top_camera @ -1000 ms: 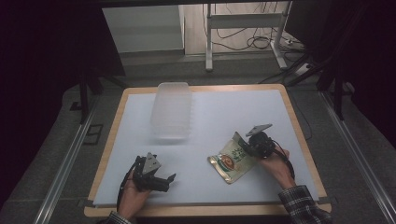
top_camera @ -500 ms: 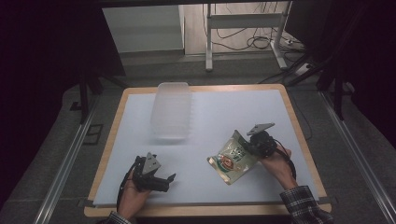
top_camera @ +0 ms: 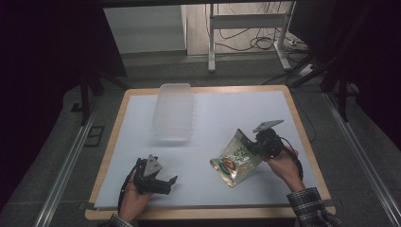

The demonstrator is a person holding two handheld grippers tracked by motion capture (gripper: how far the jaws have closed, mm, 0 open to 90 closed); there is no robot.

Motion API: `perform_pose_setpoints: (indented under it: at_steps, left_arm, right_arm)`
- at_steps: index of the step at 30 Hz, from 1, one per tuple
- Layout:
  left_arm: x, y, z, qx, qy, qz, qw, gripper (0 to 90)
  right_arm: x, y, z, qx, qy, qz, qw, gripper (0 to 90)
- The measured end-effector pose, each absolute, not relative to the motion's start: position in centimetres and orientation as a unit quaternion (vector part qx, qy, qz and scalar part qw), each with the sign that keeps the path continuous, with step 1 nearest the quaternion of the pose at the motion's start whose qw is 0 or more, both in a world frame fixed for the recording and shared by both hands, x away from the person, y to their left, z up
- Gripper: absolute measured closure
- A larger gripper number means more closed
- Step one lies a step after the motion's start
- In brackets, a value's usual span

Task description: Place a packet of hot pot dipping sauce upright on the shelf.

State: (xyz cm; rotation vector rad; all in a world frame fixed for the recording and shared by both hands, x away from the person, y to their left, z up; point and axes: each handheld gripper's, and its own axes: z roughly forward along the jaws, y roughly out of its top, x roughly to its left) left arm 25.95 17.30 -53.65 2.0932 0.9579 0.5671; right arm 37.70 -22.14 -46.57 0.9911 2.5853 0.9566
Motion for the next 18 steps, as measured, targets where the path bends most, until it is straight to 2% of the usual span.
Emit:
perform_pose_setpoints:
  at_steps: [12, 18]
  left_arm:
    - [25.9, 17.3, -53.6, 0.819, 0.374, 0.223, 0.375, 0.0]
    - [26.0, 17.3, -53.6, 0.819, 0.374, 0.220, 0.376, 0.0]
  right_arm:
    - [36.1, -20.6, -43.2, 0.300, 0.881, 0.348, 0.116, 88.7]
    - [36.0, -19.7, -41.8, 0.280, 0.884, 0.366, 0.082, 88.8]
